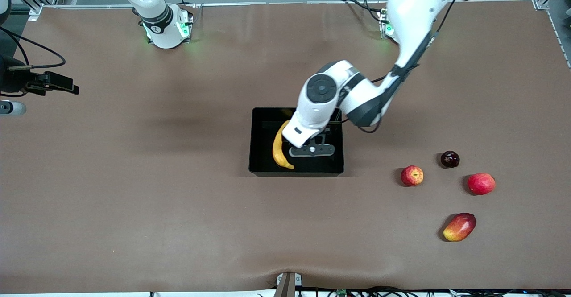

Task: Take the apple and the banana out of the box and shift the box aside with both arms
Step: 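Reach the left gripper into the box and grasp the yellow banana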

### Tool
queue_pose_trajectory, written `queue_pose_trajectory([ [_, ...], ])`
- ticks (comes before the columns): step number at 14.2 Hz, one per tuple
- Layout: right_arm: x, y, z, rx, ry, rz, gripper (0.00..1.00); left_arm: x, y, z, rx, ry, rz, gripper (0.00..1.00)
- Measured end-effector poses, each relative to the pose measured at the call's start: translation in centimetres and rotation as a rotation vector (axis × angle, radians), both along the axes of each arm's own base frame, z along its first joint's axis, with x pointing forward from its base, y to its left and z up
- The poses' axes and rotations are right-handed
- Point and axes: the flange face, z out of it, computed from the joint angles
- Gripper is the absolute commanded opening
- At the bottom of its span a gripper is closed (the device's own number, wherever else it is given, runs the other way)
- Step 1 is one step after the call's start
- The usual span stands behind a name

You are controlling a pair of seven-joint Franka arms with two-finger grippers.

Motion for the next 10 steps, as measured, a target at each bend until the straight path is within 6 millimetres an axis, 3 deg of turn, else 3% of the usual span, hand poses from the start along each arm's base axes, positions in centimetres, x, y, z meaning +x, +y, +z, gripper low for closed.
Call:
queue_pose_trajectory([
  [4, 0.0, -0.1, 0.0, 0.001, -0.001, -0.002, 1.0, -2.5, -5.3, -5.8, -0.053, -0.035, 0.025, 1.0],
  [8, 0.1, 0.4, 0.1, 0.004, -0.004, 0.005, 1.0, -3.2, -6.0, -9.6, -0.054, -0.021, 0.018, 1.0],
  [9, 0.1, 0.6, 0.3, 0.004, -0.008, 0.011, 1.0, -3.2, -6.0, -10.2, -0.052, -0.02, 0.021, 0.96],
  [10, 0.2, 1.1, 0.6, 0.005, -0.013, 0.019, 1.0, -3.3, -6.0, -10.7, -0.051, -0.018, 0.025, 0.67],
])
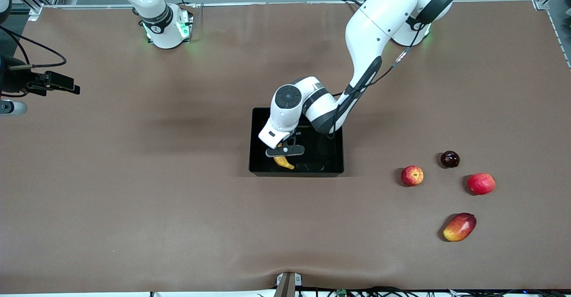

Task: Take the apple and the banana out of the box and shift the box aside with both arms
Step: 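Reach the left gripper into the box and grasp the yellow banana, then carry the banana out with the left gripper while the right gripper reaches the box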

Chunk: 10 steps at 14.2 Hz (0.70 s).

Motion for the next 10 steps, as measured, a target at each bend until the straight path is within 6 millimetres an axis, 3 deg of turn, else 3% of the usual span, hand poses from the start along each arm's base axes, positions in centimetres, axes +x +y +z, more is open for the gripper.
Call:
queue_pose_trajectory([
  [2, 0.2, 1.6, 0.5, -0.002, -0.01, 0.013, 1.0, -0.4, -0.2, -1.0, 0.005, 0.005, -0.006, 0.05],
  [3, 0.3, 2.6, 0.7, -0.006, -0.013, 0.007, 1.0, -0.5, -0.2, -1.1, 0.008, 0.004, -0.007, 0.0],
  [6, 0.4, 5.2, 1.2, 0.05, -0.016, -0.044, 1.0, -0.2, -0.5, -0.5, 0.014, -0.028, -0.037, 0.0],
  [10, 0.5, 6.2, 1.3, 0.081, -0.009, -0.085, 1.0, 1.8, 0.2, 2.3, 0.009, -0.084, -0.048, 0.0],
])
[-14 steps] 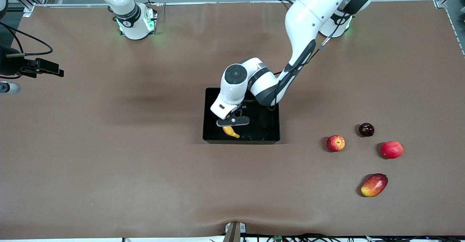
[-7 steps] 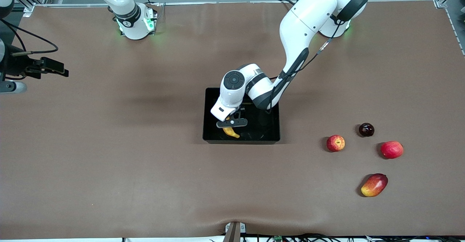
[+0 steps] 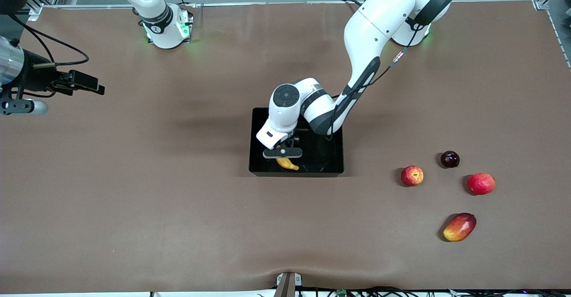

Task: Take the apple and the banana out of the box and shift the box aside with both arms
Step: 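Carry the banana out with the left gripper while the right gripper reaches the box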

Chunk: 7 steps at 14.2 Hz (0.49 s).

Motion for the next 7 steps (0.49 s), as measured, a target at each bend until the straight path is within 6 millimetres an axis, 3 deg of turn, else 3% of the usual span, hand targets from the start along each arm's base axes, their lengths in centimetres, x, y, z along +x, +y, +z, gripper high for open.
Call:
queue_pose_trajectory([
  [3, 0.2, 1.0, -0.6, 0.008, 0.014, 0.012, 1.0, 1.3, 1.6, 3.7, 0.058, 0.013, 0.025, 0.0],
  [5, 0.5, 3.8, -1.5, -0.001, 0.035, 0.01, 1.0, 1.9, 2.4, 7.5, 0.074, 0.004, 0.034, 0.0],
  [7, 1.1, 8.0, -2.9, -0.025, 0.046, -0.022, 1.0, 2.8, 3.7, 11.8, 0.083, -0.013, 0.027, 0.0],
])
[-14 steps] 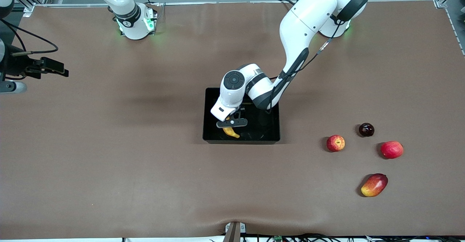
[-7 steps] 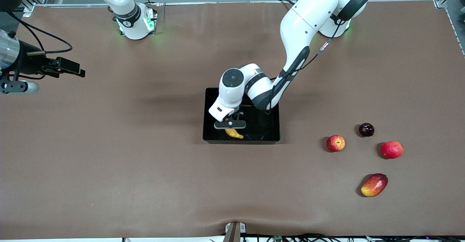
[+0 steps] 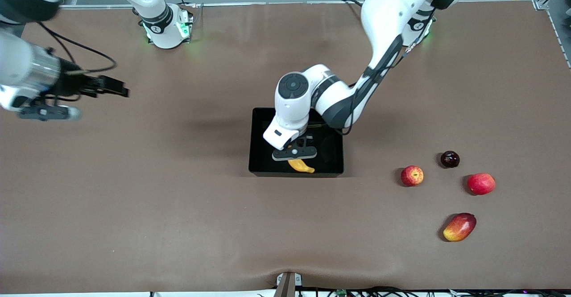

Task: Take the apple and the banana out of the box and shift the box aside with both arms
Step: 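Carry the banana out with the left gripper while the right gripper reaches the box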

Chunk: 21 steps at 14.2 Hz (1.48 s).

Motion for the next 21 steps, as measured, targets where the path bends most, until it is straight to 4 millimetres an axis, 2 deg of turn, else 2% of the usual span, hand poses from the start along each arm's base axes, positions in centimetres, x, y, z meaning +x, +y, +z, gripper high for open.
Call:
queue_pose_trajectory([
  [2, 0.8, 4.6, -2.2, -0.02, -0.008, -0.012, 1.0, 1.3, 2.6, 4.0, 0.004, 0.014, -0.03, 0.0],
  [3, 1.1, 6.8, -3.4, -0.025, -0.015, -0.005, 1.0, 2.5, 4.7, 5.7, 0.001, 0.031, -0.055, 0.0],
  [5, 1.7, 10.5, -6.1, -0.031, -0.026, 0.014, 1.0, 5.2, 9.8, 7.7, 0.018, 0.061, -0.122, 0.0],
  [6, 2.0, 12.1, -7.7, -0.031, -0.031, 0.023, 1.0, 6.4, 12.4, 7.9, 0.037, 0.078, -0.158, 0.0],
  [9, 2.4, 17.2, -11.6, -0.032, -0.061, 0.003, 1.0, 9.2, 18.6, 7.3, 0.07, 0.109, -0.266, 0.0],
  [12, 1.5, 23.1, -16.2, -0.049, -0.077, -0.01, 1.0, 11.3, 23.6, 6.9, 0.086, 0.12, -0.381, 0.0],
  [15, 0.2, 27.6, -21.1, -0.069, -0.082, -0.015, 1.0, 13.2, 30.4, 5.7, 0.102, 0.149, -0.512, 0.0],
  [17, -0.5, 29.8, -24.3, -0.078, -0.089, -0.004, 1.0, 14.2, 35.1, 4.3, 0.105, 0.173, -0.6, 0.0],
  [18, -0.7, 30.5, -26.0, -0.082, -0.093, 0.001, 1.0, 14.5, 36.7, 3.5, 0.103, 0.184, -0.635, 0.0],
  [20, -0.7, 31.0, -28.7, -0.089, -0.103, 0.002, 1.0, 15.0, 38.6, 1.7, 0.097, 0.202, -0.685, 0.0],
  [21, -0.6, 31.1, -29.9, -0.092, -0.11, -0.001, 0.77, 15.2, 39.3, 0.8, 0.093, 0.201, -0.707, 0.0],
])
